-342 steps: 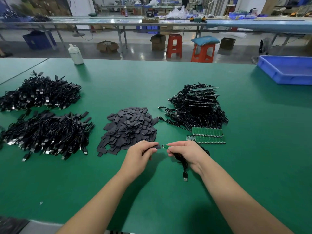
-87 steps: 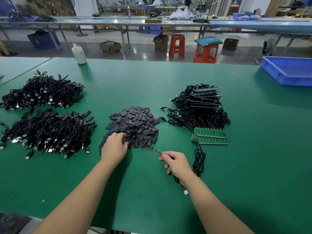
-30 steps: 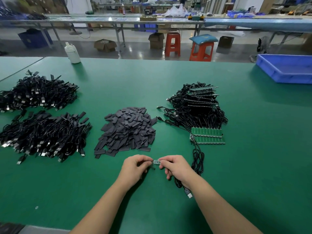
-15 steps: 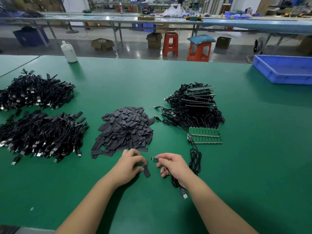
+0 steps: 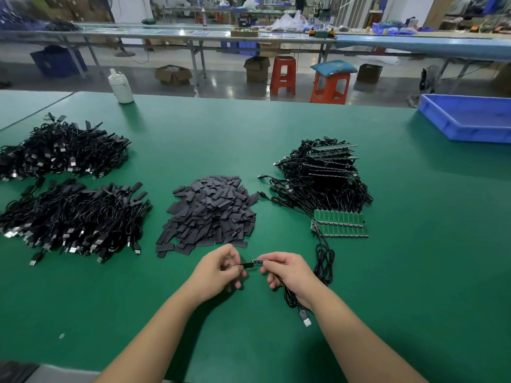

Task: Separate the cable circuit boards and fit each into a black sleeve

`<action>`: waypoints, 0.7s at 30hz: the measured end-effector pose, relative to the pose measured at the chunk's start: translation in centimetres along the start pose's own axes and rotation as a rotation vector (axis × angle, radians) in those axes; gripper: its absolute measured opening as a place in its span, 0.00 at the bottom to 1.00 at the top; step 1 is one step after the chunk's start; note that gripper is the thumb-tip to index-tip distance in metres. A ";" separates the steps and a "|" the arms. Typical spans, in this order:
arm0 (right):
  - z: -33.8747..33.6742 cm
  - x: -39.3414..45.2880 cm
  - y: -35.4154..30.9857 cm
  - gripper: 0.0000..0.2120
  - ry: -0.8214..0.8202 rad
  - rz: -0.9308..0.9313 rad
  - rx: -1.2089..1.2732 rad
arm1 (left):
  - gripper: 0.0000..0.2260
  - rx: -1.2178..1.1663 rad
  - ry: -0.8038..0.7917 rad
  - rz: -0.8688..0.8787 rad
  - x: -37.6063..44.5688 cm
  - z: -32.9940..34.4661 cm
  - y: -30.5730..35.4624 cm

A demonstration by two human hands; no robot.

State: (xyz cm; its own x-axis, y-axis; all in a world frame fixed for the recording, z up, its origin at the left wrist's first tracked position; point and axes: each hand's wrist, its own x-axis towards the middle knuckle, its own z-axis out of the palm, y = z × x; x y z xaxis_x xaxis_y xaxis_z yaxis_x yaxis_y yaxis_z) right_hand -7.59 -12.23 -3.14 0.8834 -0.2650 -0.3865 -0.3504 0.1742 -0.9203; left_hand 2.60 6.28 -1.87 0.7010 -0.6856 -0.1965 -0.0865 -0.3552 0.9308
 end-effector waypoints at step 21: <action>0.8 -0.3 -3.5 0.10 0.049 0.066 0.072 | 0.06 -0.210 0.168 0.031 -0.9 1.2 1.2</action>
State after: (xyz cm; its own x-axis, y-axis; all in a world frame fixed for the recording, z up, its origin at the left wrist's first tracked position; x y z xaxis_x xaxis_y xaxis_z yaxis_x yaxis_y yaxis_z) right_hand -6.33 -11.97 0.26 0.8424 -0.2963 -0.4501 -0.3824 0.2599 -0.8867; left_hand 1.02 5.77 -0.95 0.8093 -0.5730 -0.1296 0.0271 -0.1840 0.9826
